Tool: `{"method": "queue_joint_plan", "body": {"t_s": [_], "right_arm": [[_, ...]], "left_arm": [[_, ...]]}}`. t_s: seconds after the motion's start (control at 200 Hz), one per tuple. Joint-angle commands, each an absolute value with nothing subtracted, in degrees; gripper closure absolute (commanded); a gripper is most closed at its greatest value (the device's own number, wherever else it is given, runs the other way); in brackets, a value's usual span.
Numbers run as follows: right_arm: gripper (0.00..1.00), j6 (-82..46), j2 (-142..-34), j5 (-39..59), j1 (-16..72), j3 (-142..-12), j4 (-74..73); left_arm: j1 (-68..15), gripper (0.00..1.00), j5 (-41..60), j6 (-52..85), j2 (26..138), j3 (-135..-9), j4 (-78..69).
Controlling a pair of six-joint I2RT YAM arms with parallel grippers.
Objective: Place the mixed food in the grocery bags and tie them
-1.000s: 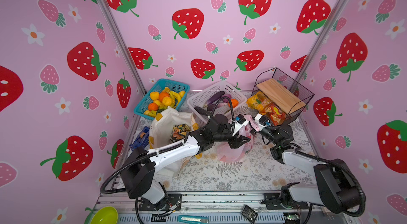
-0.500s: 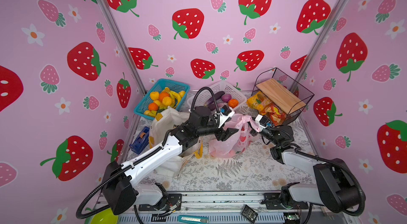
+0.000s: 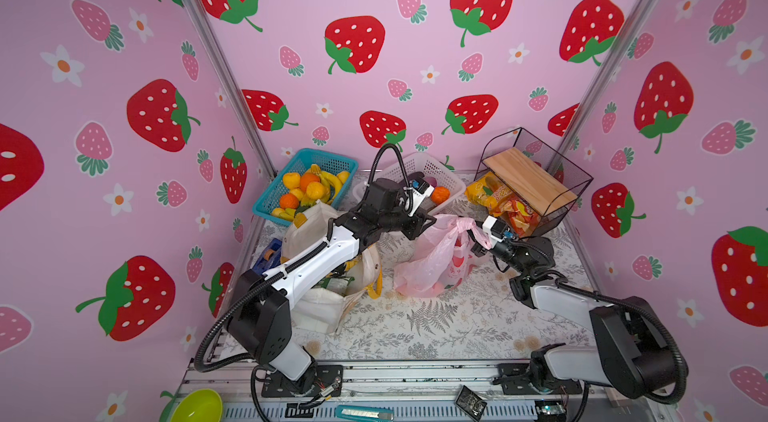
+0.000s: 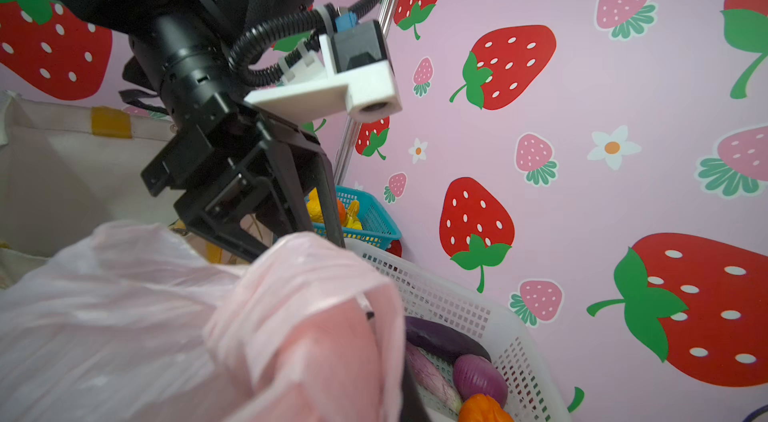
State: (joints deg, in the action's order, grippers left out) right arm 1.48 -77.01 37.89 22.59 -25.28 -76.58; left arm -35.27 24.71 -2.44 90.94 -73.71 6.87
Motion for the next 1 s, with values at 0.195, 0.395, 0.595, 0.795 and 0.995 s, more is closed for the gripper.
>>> {"method": "queue_joint_plan", "body": {"t_s": [0.195, 0.395, 0.595, 0.795, 0.995], "right_arm": [[1.0, -8.3, -80.9, 41.2, 23.0, -28.4, -89.8], [1.0, -11.1, -82.4, 42.1, 23.1, -28.4, -92.5], [1.0, -13.5, -83.3, 43.0, 23.3, -28.2, -94.0], [1.0, -15.4, -84.5, 43.7, 23.7, -28.4, -94.5], [1.0, -15.6, -84.5, 44.2, 23.6, -28.5, -93.7]], "left_arm": [[-40.3, 0.56, 25.2, 2.1, 89.5, -66.8, -2.3], [-44.4, 0.52, 19.1, 8.2, 89.2, -61.9, -12.3], [-47.9, 0.44, 12.0, 9.9, 88.6, -58.6, -18.4], [-50.4, 0.4, 8.2, 13.0, 88.6, -55.7, -25.3], [-52.0, 0.34, 1.8, 12.6, 87.5, -52.3, -27.8]]}}
